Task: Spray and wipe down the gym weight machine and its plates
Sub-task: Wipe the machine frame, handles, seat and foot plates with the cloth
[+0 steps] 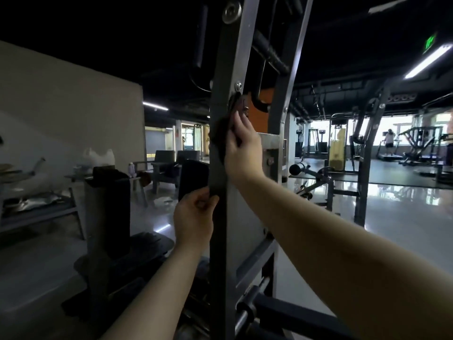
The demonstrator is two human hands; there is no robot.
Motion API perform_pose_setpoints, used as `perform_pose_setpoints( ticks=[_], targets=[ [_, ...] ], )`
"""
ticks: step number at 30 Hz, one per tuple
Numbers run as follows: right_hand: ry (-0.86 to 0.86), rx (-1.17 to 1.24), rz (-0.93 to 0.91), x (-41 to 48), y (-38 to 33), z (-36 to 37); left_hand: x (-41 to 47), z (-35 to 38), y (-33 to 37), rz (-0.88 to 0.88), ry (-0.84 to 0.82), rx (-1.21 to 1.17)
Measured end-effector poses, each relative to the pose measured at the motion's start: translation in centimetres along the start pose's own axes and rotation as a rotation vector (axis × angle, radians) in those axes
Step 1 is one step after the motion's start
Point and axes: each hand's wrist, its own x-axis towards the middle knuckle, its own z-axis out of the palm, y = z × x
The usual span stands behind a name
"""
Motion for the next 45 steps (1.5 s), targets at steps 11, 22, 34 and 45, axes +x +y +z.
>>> perform_pose_setpoints(
  ticks=[11, 22, 34, 45],
  targets=[
    [0.049, -0.118, 0.103, -2.1, 2.2, 0.4, -0.2, -0.2, -2.0, -0.053, -0.006, -0.132],
    [0.017, -0.066, 0.156, -14.1, 10.2, -0.1, -5.0, -0.6, -6.4, -0.328, 0.028, -0.155],
    [0.115, -0.118, 0.019, -6.2, 8.1, 1.5, -5.3, -0.5, -7.3, -0.287, 0.016, -0.172],
    [0.048, -0.305, 0.137, -6.6, 6.7, 0.3, -5.1, -1.0, -7.1, -0.295, -0.036, -0.228]
  ],
)
